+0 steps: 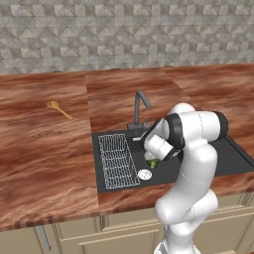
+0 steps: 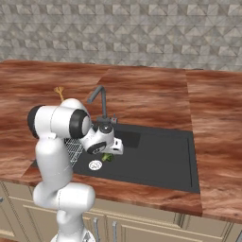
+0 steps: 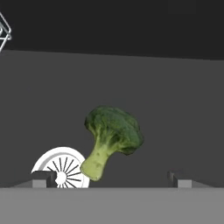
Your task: Turn on the sink faucet. Then move the broccoli from the counter to the sink. Turn off the sink. Move the vegetable from the sink to the pot next to the stove. Finally move the pot to the front right burner.
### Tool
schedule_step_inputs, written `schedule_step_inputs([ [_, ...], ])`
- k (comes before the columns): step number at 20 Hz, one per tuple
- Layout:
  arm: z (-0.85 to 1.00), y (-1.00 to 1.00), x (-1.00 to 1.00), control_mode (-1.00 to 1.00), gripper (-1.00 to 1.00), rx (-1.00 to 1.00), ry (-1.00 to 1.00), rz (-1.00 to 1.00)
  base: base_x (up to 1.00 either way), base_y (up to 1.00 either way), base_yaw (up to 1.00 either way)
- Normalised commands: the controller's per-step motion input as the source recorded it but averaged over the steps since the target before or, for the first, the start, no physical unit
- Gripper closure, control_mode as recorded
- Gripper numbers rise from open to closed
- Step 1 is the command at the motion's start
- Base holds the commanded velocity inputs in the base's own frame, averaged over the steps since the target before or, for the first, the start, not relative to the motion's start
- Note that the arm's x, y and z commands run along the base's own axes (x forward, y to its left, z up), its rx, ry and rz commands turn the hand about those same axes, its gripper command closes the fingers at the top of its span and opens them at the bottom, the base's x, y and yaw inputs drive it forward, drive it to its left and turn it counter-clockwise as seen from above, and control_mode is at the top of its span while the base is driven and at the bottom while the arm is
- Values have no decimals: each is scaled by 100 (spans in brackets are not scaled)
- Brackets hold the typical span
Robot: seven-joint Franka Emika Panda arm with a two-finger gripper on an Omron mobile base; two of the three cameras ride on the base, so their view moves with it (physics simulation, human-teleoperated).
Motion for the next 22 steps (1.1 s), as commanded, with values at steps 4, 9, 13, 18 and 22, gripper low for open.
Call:
schedule_step_inputs([
  [4,-6,0,4,-100,-100,0,0,1,0,0,0],
  [9,-5,0,7,-100,-100,0,0,0,0,0,0],
  [13,-5,0,11,-100,-100,0,0,0,0,0,0],
  [18,-1,0,14,-100,-100,0,1,0,0,0,0],
  [22,-2,0,11,-100,-100,0,2,0,0,0,0],
])
